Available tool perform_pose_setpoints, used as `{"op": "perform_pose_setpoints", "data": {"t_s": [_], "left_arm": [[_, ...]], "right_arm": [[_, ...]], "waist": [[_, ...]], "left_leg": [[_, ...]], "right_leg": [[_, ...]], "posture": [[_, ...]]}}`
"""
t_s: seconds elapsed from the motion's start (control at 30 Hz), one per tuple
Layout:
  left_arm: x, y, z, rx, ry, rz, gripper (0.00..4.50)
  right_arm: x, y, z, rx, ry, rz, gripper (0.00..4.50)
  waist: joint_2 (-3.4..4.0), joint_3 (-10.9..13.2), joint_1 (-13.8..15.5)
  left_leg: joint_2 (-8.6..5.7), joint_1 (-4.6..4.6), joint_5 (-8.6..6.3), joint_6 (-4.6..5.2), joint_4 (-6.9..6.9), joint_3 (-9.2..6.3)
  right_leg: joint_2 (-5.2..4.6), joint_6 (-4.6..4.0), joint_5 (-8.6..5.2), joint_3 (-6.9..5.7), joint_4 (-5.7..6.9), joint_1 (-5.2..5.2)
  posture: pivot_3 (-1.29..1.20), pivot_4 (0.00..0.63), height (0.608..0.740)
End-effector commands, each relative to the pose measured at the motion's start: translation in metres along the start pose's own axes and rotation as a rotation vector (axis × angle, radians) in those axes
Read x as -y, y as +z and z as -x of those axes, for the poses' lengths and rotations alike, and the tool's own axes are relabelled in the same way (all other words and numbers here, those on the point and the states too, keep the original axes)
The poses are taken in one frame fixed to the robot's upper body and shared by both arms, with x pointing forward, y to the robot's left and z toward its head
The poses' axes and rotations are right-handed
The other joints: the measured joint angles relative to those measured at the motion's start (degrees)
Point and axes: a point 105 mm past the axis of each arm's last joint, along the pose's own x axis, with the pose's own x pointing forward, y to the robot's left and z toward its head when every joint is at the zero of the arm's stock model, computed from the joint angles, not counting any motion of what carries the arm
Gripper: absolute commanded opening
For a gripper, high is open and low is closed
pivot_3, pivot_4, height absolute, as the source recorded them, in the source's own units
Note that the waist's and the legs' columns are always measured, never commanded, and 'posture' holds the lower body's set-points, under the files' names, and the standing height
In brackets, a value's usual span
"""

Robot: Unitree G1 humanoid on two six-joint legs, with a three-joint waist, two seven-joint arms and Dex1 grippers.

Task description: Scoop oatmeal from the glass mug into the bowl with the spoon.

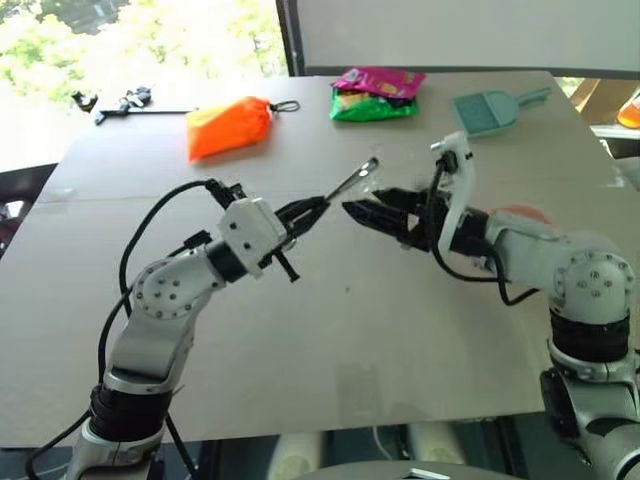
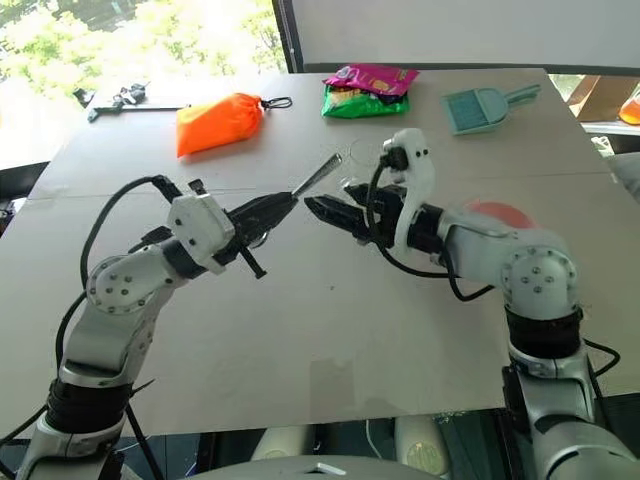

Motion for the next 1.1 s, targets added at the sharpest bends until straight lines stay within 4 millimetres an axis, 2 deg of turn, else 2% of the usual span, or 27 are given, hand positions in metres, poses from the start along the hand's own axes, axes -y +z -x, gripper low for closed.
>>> {"op": "perform_pose_setpoints", "data": {"t_s": [0.03, 0.07, 0.1, 0.13, 0.2, 0.87, 1.1], "left_arm": [[-0.001, 0.008, -0.002, 0.054, -0.016, -0.046, 0.00], [0.000, 0.008, -0.003, 0.058, -0.019, -0.048, 0.00], [0.000, 0.008, -0.004, 0.061, -0.018, -0.049, 0.00], [0.000, 0.008, -0.004, 0.063, -0.016, -0.051, 0.00], [-0.001, 0.008, -0.005, 0.067, -0.014, -0.056, 0.00], [-0.010, 0.009, -0.005, 0.061, 0.056, -0.081, 0.00], [-0.008, 0.010, -0.006, 0.061, 0.044, -0.084, 0.00]], "right_arm": [[-0.009, 0.016, -0.002, 0.048, 0.042, -0.017, 3.97], [-0.012, 0.017, -0.003, 0.051, 0.054, -0.025, 3.80], [-0.015, 0.019, -0.004, 0.054, 0.071, -0.031, 3.36], [-0.018, 0.020, -0.004, 0.051, 0.081, -0.032, 2.66], [-0.022, 0.019, -0.005, 0.031, 0.092, -0.018, 1.92], [-0.020, 0.009, -0.009, -0.015, 0.106, -0.032, 1.92], [-0.019, 0.010, -0.010, 0.000, 0.102, -0.036, 1.92]], "waist": [[0.00, 0.0, 0.0], [0.00, 0.0, -0.1], [0.00, 0.0, -0.2], [0.00, 0.0, -0.2], [0.00, 0.0, -0.2], [0.01, 0.0, -1.4], [0.01, 0.0, -1.4]], "left_leg": [[0.00, 0.00, 0.00, 0.00, 0.00, 0.00], [0.00, 0.00, 0.00, 0.00, 0.01, 0.01], [-0.01, 0.00, 0.00, 0.00, 0.01, 0.02], [-0.01, 0.00, 0.00, 0.01, 0.01, 0.01], [-0.01, 0.00, 0.00, 0.01, 0.02, 0.01], [-0.01, 0.03, 0.01, 0.03, 0.37, -0.02], [-0.01, 0.03, 0.01, 0.04, 0.51, -0.02]], "right_leg": [[0.00, 0.00, 0.00, 0.00, 0.00, 0.00], [0.00, 0.00, 0.00, 0.01, 0.00, 0.00], [0.00, 0.00, 0.00, 0.01, 0.01, 0.00], [0.00, 0.00, 0.00, 0.01, 0.02, 0.00], [0.00, 0.00, 0.00, 0.01, 0.03, 0.00], [0.04, 0.00, 0.00, 0.05, 0.66, -0.08], [0.05, 0.00, 0.00, 0.06, 0.75, -0.07]], "posture": [[0.00, 0.150, 0.740], [0.00, 0.150, 0.740], [0.00, 0.150, 0.740], [0.00, 0.150, 0.740], [0.00, 0.150, 0.740], [0.00, 0.150, 0.740], [0.00, 0.150, 0.740]]}}
